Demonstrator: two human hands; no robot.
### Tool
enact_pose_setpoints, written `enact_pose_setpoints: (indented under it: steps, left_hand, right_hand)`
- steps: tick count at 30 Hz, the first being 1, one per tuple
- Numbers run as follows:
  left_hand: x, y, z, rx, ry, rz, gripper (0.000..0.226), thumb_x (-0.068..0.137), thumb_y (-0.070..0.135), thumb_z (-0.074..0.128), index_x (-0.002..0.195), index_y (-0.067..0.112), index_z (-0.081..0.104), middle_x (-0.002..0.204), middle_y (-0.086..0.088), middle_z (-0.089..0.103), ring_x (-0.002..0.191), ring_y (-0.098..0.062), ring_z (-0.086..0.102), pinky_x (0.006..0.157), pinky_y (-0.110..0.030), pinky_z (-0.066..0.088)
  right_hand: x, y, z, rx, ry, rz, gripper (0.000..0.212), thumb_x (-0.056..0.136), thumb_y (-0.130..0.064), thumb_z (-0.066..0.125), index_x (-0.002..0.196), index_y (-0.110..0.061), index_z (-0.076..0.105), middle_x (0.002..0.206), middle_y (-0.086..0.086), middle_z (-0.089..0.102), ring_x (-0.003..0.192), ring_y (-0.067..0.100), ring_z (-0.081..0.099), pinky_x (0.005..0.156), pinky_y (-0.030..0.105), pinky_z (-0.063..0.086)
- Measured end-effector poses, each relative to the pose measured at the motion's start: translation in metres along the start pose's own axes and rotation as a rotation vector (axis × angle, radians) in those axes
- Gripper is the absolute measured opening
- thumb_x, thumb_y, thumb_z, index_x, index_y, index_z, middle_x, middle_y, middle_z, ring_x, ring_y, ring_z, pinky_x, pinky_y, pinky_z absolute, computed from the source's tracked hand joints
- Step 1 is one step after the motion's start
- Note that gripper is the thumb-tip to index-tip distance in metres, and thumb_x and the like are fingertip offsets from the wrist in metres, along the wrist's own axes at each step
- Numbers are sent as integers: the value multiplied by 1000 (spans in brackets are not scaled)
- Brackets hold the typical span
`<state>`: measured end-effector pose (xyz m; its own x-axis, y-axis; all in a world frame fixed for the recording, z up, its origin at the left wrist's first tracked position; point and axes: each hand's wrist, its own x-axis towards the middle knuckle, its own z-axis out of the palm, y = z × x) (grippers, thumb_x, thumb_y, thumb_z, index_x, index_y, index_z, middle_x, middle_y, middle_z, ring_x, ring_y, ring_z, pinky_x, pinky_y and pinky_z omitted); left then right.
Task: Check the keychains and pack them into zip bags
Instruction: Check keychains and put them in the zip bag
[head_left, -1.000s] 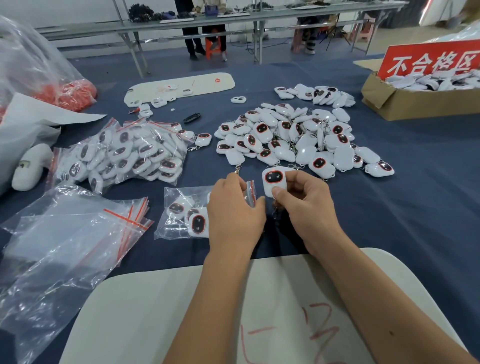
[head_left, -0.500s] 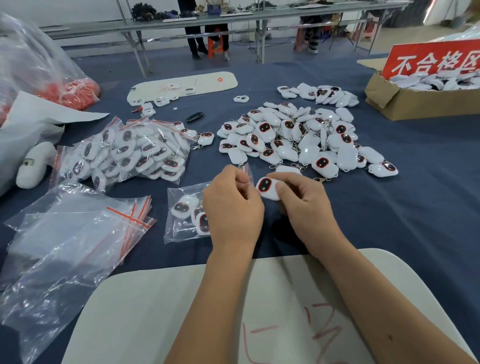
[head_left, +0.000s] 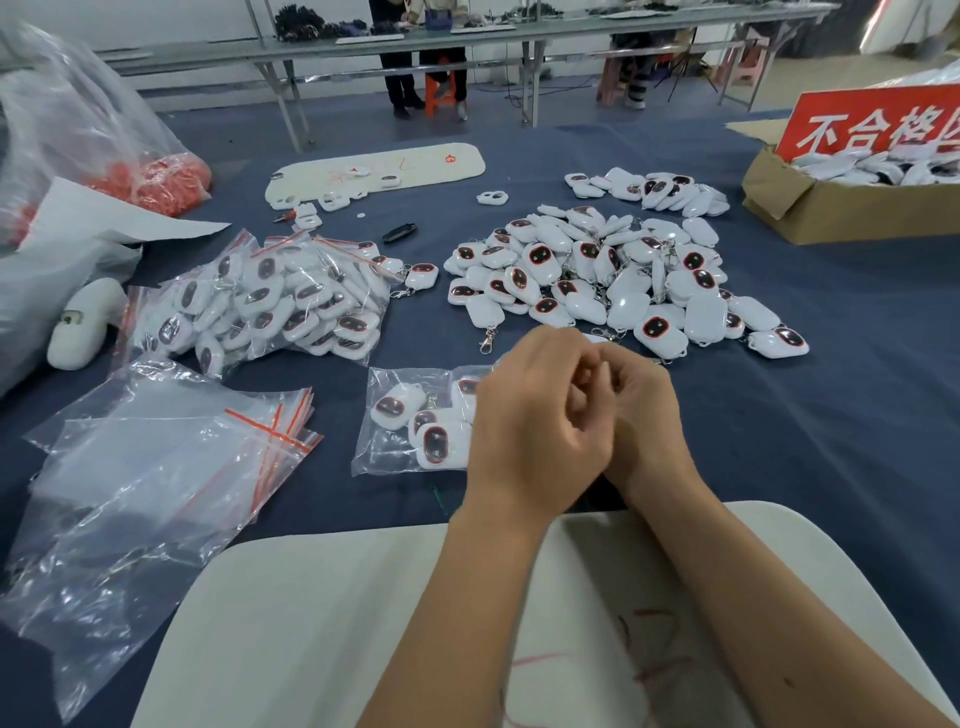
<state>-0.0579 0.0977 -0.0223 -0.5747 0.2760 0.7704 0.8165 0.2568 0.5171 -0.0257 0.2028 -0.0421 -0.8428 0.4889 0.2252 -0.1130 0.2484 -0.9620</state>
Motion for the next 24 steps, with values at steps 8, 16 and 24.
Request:
enact_pose_setpoints:
  steps: [8, 16, 24]
  left_hand:
    - [-6, 17, 9, -84, 68, 55, 16, 88, 10, 61, 72, 10, 57, 71, 12, 39, 62, -9, 36, 57, -23, 33]
    - [-4, -6, 5, 206, -109, -622, 18, 98, 31, 58, 103, 16, 51, 103, -2, 58, 93, -25, 55, 76, -38, 39]
    - [-3, -6, 6, 248, -99, -536, 10, 95, 18, 59, 93, 14, 50, 93, -5, 61, 85, -26, 52, 68, -36, 27]
  right_hand:
    - [-4, -6, -3, 47, -121, -102, 40, 80, -7, 50, 50, -35, 50, 48, -15, 47, 49, -1, 40, 50, 14, 32]
    - [3, 3, -1, 87, -72, 32, 30, 100, 0, 58, 99, -23, 76, 89, -6, 80, 84, 5, 75, 74, 13, 52]
    - [5, 5, -1, 248, -196, 101, 22, 100, -19, 58, 117, -19, 71, 110, 1, 77, 91, 10, 71, 77, 23, 54]
